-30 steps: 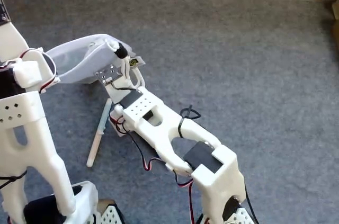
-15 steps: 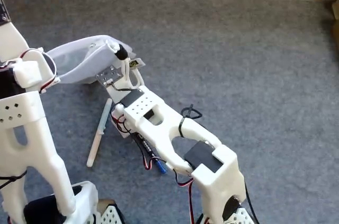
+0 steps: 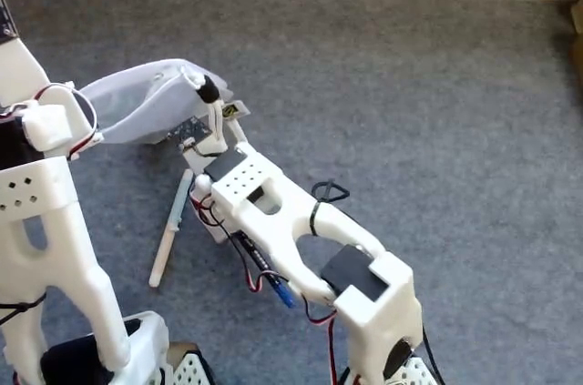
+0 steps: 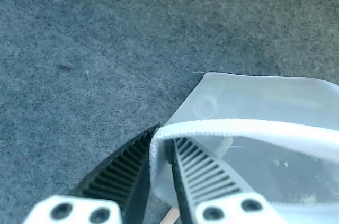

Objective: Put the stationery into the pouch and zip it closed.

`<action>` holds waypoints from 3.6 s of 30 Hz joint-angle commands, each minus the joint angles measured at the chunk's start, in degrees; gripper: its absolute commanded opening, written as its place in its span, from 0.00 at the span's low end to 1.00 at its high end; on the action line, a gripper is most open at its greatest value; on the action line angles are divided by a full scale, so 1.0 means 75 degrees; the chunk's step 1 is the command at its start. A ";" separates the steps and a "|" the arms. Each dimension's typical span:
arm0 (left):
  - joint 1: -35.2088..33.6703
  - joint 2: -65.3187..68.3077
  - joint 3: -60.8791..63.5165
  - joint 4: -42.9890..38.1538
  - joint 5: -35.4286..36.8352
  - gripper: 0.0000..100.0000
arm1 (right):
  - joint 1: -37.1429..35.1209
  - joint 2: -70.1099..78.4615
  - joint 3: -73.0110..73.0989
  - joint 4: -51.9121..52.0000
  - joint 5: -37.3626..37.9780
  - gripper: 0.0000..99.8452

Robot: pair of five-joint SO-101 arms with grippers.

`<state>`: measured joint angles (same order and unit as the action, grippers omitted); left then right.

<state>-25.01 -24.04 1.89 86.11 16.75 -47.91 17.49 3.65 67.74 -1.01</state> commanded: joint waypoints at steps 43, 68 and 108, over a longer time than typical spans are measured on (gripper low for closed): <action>0.0604 -0.0182 0.0064 -0.0082 0.0000 0.01 | -0.0498 -0.8410 0.5269 -0.3733 0.0610 0.01; 0.1342 -0.0182 0.0275 -0.0152 -0.0305 0.01 | -0.0451 -1.0215 0.7144 -0.7086 -0.2028 0.01; 0.1389 -0.0170 0.0404 -0.0152 -0.0340 0.01 | 0.0006 -1.3251 0.7707 -1.0825 -0.1934 0.01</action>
<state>-15.78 -25.36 4.53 85.67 14.73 -48.53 -81.23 61.93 -7.16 -15.69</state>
